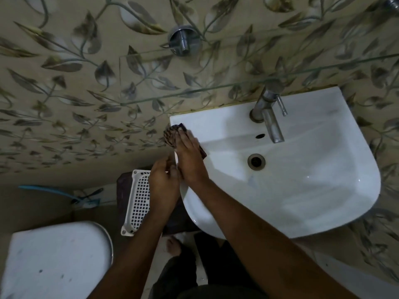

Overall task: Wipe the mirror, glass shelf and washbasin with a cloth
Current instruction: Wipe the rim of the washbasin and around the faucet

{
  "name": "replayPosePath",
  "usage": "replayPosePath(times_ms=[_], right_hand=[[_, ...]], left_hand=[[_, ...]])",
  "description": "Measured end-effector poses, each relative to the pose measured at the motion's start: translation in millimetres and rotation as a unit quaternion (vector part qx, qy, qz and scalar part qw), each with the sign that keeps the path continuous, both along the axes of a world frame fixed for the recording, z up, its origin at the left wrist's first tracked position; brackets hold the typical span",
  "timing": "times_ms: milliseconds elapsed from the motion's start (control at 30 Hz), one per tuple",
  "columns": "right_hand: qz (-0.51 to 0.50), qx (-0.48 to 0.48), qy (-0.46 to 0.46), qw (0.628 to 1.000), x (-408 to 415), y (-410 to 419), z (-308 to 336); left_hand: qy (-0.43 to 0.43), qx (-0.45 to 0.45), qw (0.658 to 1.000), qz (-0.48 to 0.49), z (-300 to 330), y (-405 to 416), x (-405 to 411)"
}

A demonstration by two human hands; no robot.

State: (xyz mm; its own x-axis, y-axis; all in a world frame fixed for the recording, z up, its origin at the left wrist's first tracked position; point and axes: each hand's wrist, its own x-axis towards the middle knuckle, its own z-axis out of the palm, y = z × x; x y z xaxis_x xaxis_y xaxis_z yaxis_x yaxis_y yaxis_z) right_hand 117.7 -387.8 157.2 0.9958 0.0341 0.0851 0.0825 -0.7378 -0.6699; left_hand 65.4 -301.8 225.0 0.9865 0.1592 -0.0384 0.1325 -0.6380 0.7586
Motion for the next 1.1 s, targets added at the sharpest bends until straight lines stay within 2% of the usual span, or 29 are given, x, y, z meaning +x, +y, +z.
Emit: replayPosePath(times_ms=[100,233,300,467,533,667,767,833,900,967,1100], right_hand=[[-0.001,0.031,-0.005,0.999,-44,-9,-11],[0.020,0.062,0.046,0.997,-119,-13,-6],[0.043,0.026,0.053,0.997,-147,-28,0],[0.066,-0.041,0.160,0.984,-202,-86,11],[0.036,-0.031,0.191,0.980,-199,-89,15],[-0.034,0.102,0.244,0.964,-146,-40,10],[-0.157,0.208,0.267,0.928,-89,-4,4],[-0.211,0.275,0.243,0.906,-53,3,9],[-0.262,0.310,0.244,0.881,-30,2,13],[-0.259,0.291,0.236,0.890,-27,0,19],[-0.149,0.192,0.223,0.944,-68,-17,25]], left_hand=[[-0.006,0.000,0.999,-0.048,-1,6,-14],[0.014,-0.003,0.995,-0.103,-11,4,-30],[0.023,0.001,0.993,-0.112,-13,1,-44],[0.027,-0.010,0.989,-0.144,-11,5,-69],[0.032,-0.022,0.989,-0.141,-11,7,-71],[0.037,-0.020,0.988,-0.149,-13,7,-69],[0.040,-0.010,0.989,-0.146,-12,7,-61],[0.038,-0.007,0.991,-0.130,-10,9,-55],[0.044,-0.014,0.992,-0.118,-8,12,-51],[0.043,-0.016,0.991,-0.129,-8,14,-50],[0.040,-0.020,0.988,-0.149,-9,15,-48]])
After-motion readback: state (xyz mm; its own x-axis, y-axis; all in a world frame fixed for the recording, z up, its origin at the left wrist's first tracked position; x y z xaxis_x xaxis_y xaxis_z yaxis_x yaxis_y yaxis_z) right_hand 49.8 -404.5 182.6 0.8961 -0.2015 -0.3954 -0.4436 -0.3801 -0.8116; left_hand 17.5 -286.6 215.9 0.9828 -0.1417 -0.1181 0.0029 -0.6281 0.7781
